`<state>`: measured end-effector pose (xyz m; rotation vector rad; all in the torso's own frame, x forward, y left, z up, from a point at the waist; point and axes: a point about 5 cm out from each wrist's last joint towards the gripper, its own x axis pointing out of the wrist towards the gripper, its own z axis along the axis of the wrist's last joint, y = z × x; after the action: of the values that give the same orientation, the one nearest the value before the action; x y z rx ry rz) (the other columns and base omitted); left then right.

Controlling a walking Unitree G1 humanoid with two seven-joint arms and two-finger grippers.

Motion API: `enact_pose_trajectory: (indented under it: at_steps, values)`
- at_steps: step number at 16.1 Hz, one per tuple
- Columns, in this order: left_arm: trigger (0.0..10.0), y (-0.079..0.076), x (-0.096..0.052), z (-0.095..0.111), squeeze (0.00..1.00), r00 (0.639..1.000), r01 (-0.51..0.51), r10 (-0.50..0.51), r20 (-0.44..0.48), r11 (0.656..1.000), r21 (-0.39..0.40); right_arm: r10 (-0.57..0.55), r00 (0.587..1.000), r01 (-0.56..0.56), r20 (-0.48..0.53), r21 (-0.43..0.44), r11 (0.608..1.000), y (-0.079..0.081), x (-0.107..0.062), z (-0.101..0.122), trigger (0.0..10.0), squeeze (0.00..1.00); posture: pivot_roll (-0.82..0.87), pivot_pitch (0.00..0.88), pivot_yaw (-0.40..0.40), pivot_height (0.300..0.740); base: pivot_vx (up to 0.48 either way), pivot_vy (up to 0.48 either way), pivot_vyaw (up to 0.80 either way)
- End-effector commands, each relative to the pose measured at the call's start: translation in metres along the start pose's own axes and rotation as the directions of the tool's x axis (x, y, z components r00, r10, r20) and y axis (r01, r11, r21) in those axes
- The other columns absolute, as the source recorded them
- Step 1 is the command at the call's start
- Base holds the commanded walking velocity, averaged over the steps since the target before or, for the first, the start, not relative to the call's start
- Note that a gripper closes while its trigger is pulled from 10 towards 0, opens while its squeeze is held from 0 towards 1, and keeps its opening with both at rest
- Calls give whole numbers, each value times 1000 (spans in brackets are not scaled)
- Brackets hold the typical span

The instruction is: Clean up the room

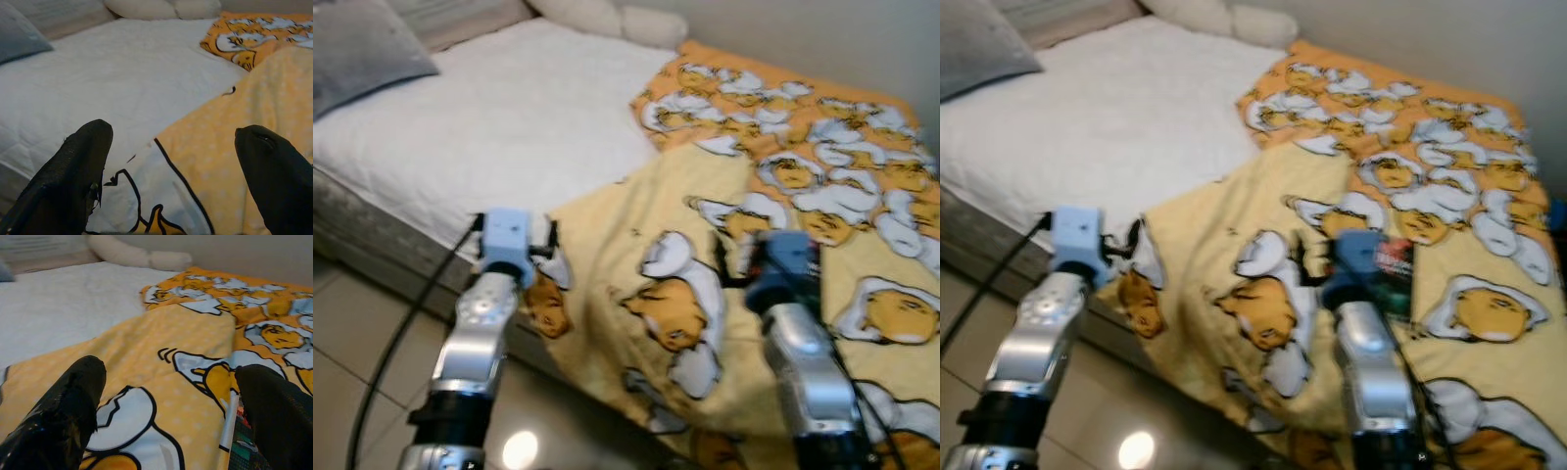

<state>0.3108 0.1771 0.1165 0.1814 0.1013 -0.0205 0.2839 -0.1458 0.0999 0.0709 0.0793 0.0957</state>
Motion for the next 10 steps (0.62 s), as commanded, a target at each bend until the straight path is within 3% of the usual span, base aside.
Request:
enact_pose_trajectory:
  at_steps: [1,3,8,10]
  values:
    - [10000,-7,1,5,1000,1000,18,-19,22,1000,14,-17,1000,17,-3,-18,1000,-8,-1,1,10000,1000,-12,0,-37,740,0,-480,0]
    - [10000,-8,-1,3,1000,1000,23,-23,18,999,43,37,999,-37,-22,-2,999,-5,-2,-1,10000,1000,-13,0,-36,740,0,-480,0]
    - [10000,-8,-2,2,1000,999,32,-33,21,997,67,82,995,-83,-48,-11,997,2,-5,-7,10000,1000,-12,0,-36,740,0,-480,771]
    - [10000,-10,-4,0,1000,999,45,-46,17,995,89,111,992,-111,-59,4,994,4,-6,-9,10000,1000,-12,0,-36,740,0,-480,0]
